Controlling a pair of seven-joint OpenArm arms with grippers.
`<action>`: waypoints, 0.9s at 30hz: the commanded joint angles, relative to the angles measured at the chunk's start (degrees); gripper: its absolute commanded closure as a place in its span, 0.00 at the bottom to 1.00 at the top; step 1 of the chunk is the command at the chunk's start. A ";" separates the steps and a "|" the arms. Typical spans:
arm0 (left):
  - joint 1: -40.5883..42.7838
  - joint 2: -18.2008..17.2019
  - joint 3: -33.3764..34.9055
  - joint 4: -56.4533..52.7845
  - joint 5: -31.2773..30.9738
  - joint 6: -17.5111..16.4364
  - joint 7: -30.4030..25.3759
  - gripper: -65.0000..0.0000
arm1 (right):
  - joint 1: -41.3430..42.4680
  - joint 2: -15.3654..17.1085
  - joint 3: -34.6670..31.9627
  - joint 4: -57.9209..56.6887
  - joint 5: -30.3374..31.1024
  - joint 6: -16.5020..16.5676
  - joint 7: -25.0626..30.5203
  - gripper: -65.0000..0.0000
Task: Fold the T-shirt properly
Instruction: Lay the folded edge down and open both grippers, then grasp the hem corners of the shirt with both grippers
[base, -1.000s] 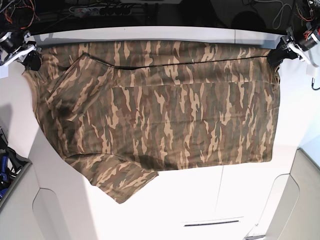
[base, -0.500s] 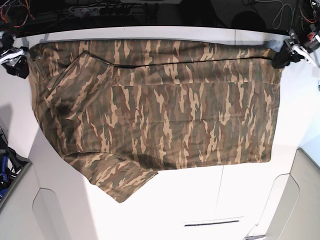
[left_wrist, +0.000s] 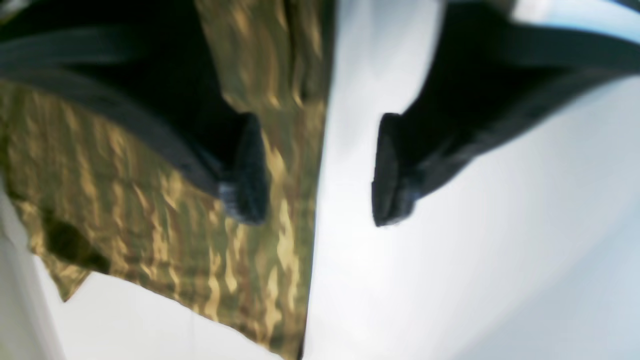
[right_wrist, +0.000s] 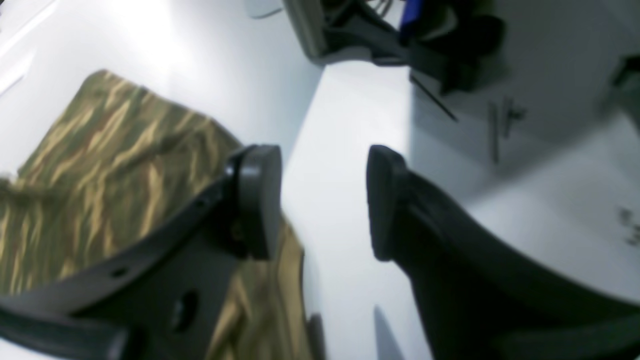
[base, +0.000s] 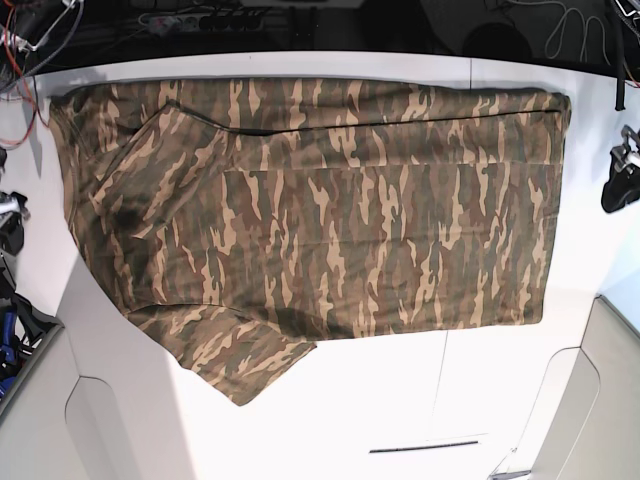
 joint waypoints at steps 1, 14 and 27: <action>-1.60 -2.05 1.05 0.72 0.20 -0.71 -2.36 0.39 | 2.97 1.60 -0.98 -1.79 0.52 0.07 2.27 0.58; -27.43 -5.75 26.80 -22.95 19.80 0.17 -15.39 0.37 | 22.64 2.93 -18.64 -38.18 -12.52 -5.40 19.82 0.58; -43.01 -3.58 38.51 -48.50 24.26 1.38 -23.89 0.37 | 23.87 -0.94 -20.52 -44.92 -13.99 -1.31 22.25 0.58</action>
